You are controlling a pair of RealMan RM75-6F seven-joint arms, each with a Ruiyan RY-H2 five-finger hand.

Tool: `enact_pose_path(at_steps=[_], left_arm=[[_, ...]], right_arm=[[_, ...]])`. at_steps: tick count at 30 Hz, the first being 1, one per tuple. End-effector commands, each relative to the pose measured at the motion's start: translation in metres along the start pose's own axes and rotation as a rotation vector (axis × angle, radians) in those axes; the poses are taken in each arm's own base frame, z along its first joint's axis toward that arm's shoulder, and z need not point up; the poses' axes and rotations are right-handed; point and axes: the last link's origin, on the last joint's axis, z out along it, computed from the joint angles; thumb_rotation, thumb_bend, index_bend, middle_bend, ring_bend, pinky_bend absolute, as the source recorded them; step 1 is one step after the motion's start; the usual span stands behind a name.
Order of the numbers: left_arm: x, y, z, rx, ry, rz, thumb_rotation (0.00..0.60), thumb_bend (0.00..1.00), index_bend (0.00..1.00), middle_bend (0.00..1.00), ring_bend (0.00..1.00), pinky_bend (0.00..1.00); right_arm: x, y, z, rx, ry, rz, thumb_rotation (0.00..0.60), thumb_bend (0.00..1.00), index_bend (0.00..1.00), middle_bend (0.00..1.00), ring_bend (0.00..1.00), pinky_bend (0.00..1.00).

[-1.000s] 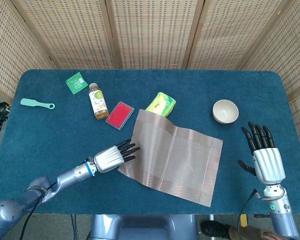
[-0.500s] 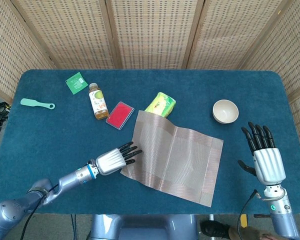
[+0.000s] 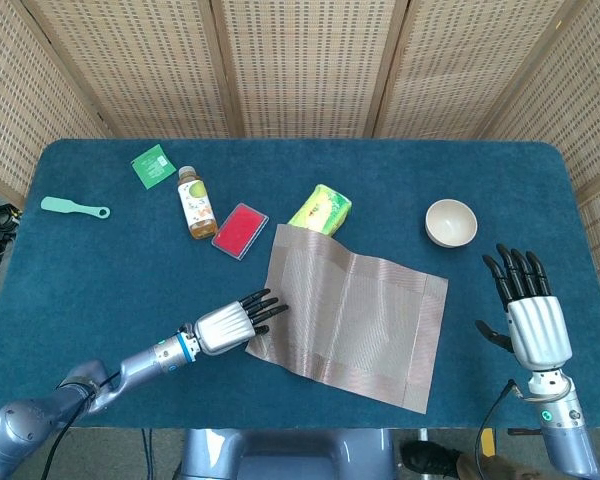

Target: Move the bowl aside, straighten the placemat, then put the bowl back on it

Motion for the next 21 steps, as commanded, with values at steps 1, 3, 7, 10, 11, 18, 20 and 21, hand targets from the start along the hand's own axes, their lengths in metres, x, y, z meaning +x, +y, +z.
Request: enact_pose_path(at_steps=[1, 3, 7, 10, 11, 18, 20, 21], left_arm=[[0.0, 0.0012, -0.0002, -0.004, 0.0, -0.005, 0.6, 0.52, 0.44, 0.0, 0.0, 0.0], [0.0002, 0.0019, -0.0003, -0.006, 0.001, -0.009, 0.6, 0.52, 0.44, 0.0, 0.0, 0.0], [0.0005, 0.003, 0.0, -0.006, 0.004, -0.01, 0.6, 0.52, 0.46, 0.0, 0.0, 0.0], [0.0006, 0.0031, 0.0011, -0.001, 0.005, -0.013, 0.6, 0.52, 0.49, 0.0, 0.0, 0.0], [0.0007, 0.0031, 0.0014, 0.001, 0.006, -0.014, 0.6, 0.52, 0.51, 0.0, 0.0, 0.0], [0.0013, 0.0028, 0.0051, 0.001, 0.006, -0.022, 0.6, 0.5, 0.65, 0.0, 0.0, 0.0], [0.0017, 0.0037, 0.0066, 0.003, 0.012, -0.031, 0.6, 0.5, 0.68, 0.0, 0.0, 0.0], [0.0019, 0.0042, 0.0074, 0.003, 0.015, -0.035, 0.6, 0.5, 0.7, 0.0, 0.0, 0.0]], right_arm=[[0.0001, -0.0003, -0.0001, 0.001, 0.0, 0.003, 0.6, 0.0, 0.12, 0.0, 0.0, 0.0], [0.0003, -0.0004, -0.0003, 0.002, 0.0, 0.004, 0.6, 0.0, 0.12, 0.0, 0.0, 0.0], [0.0009, -0.0008, -0.0004, 0.004, 0.0, 0.008, 0.6, 0.0, 0.12, 0.0, 0.0, 0.0], [0.0014, -0.001, -0.0005, 0.005, 0.002, 0.01, 0.6, 0.0, 0.13, 0.0, 0.0, 0.0], [0.0016, -0.0011, -0.0005, 0.006, 0.003, 0.01, 0.6, 0.0, 0.13, 0.0, 0.0, 0.0], [0.0025, -0.0021, -0.001, 0.011, 0.007, 0.012, 0.6, 0.0, 0.14, 0.0, 0.0, 0.0], [0.0028, -0.0026, -0.0011, 0.012, 0.008, 0.013, 0.6, 0.0, 0.14, 0.0, 0.0, 0.0], [0.0029, -0.0027, -0.0011, 0.013, 0.009, 0.013, 0.6, 0.0, 0.14, 0.0, 0.0, 0.0]])
